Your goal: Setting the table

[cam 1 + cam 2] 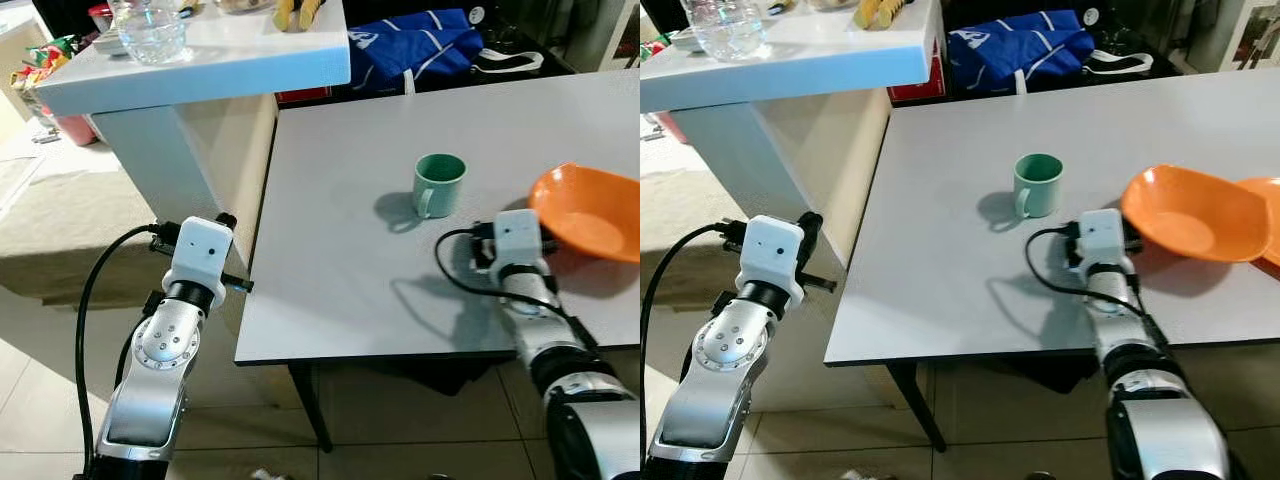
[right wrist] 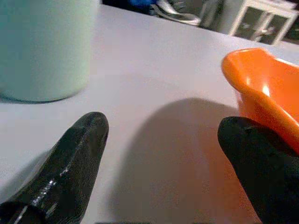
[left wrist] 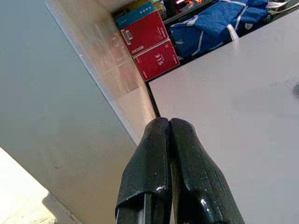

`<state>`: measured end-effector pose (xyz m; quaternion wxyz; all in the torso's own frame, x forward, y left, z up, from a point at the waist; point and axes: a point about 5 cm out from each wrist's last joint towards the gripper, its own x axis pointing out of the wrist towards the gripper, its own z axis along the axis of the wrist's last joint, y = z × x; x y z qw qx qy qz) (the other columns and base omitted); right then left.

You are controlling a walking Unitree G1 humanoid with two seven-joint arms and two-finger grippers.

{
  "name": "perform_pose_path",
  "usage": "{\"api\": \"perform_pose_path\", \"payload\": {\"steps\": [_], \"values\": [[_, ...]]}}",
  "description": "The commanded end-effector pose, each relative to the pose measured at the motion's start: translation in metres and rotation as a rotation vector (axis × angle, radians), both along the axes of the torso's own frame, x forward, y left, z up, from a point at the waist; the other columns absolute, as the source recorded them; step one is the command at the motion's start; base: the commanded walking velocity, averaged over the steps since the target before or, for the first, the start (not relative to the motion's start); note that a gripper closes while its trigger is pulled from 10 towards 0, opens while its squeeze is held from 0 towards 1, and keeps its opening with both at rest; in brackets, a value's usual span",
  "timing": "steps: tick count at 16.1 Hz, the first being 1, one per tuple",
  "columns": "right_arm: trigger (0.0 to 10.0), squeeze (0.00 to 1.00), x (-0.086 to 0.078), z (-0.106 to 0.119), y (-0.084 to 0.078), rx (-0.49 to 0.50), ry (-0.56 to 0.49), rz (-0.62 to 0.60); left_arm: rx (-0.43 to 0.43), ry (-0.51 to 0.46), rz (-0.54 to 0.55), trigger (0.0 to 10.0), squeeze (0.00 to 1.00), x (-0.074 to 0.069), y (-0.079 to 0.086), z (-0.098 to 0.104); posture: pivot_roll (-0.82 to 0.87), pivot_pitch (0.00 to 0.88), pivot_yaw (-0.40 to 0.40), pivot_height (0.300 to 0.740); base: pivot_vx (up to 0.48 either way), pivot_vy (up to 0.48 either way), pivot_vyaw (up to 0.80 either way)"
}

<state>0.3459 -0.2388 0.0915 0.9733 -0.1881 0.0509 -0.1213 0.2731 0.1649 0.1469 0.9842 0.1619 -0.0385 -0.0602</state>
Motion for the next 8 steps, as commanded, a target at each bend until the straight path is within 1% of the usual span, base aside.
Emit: {"api": "perform_pose_path", "payload": {"steps": [1,3,4,5,8], "values": [[10.0,0.0,0.006,0.007,0.007,-0.002,-0.03,0.022,0.005,-0.012,0.013,10.0,0.0,0.003,0.005,0.003,-0.08,0.0,0.17,0.74,0.0,0.0,0.0],[10.0,0.0,0.009,0.007,0.025,0.03,-0.033,0.101,0.005,-0.011,0.014,10.0,0.0,0.003,0.005,0.003,-0.08,0.0,0.168,0.74,0.0,0.0,0.0],[10.0,0.0,0.01,0.005,0.04,0.038,-0.033,0.164,0.004,-0.012,0.015,10.0,0.0,0.003,0.005,0.003,-0.08,0.0,0.168,0.74,0.0,0.0,0.0],[10.0,0.0,0.01,0.001,0.052,0.055,-0.024,0.204,0.005,-0.011,0.016,10.0,0.0,0.003,0.005,0.003,-0.08,0.0,0.168,0.74,0.0,0.0,0.0],[10.0,0.0,0.007,-0.005,0.071,0.099,-0.005,0.273,0.007,-0.008,0.019,10.0,0.0,0.002,0.007,0.002,-0.07,0.0,0.163,0.74,0.0,0.0,0.0]]}}
